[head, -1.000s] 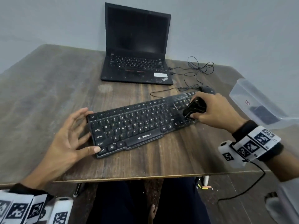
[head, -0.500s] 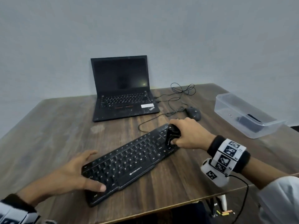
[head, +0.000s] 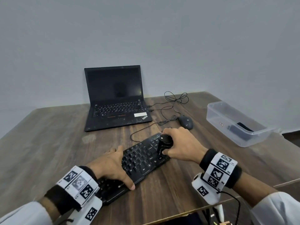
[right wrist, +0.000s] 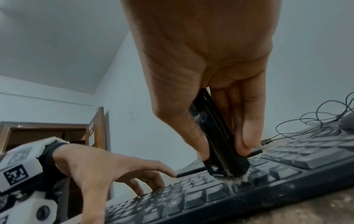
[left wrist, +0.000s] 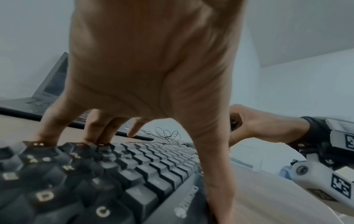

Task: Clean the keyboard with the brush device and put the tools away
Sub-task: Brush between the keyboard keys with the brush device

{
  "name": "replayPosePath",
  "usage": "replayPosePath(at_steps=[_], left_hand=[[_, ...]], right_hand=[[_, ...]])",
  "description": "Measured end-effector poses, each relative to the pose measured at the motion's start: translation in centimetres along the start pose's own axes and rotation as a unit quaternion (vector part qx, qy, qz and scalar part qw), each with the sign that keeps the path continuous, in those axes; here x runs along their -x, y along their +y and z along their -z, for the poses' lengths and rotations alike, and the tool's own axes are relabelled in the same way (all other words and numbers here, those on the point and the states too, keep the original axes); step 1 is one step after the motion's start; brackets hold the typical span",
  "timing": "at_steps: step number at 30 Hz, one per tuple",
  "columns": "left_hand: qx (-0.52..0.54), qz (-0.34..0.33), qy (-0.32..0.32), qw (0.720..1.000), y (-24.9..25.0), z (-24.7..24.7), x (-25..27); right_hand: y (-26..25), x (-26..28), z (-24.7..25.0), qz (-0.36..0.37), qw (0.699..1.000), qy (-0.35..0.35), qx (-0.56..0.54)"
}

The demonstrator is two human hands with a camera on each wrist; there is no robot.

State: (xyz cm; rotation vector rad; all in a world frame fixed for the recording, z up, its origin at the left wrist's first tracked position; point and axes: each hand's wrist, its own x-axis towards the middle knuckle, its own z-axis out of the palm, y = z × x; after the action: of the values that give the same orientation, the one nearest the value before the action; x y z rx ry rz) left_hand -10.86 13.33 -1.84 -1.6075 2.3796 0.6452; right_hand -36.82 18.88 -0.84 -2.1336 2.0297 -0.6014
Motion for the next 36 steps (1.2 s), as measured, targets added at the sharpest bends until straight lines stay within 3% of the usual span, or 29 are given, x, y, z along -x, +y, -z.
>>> replayPosePath(at_steps=[7,10,17,25,36], left_hand=[[-0.159,-0.049,0.11,0.98,-1.5,0.6,1.4],[-0.201,-0.058,0.127,0.97,-2.8,0.8,2.2],[-0.225,-0.072,0.124,0.964,-2.8,1.1,2.7],[-0.209,-0.052,0.127,0.968,-2.7,0.8,2.9],[-0.22,-0.024,0.172,0.96,-2.1,-0.8,4.0]], right_hand=[[-2.1,2.0,0.3,0.03,0.996,0.034,-0.08],[-2.9,2.3,-0.2,0.039,0.992,0.047,-0.108],[-4.4,1.2,-1.8,0.04,0.99,0.064,-0.121],[-6.1,1.9,-3.0,0.039,0.997,0.064,-0.027],[-6.7,3.9,-2.9,-0.024,0.996,0.09,-0.014]])
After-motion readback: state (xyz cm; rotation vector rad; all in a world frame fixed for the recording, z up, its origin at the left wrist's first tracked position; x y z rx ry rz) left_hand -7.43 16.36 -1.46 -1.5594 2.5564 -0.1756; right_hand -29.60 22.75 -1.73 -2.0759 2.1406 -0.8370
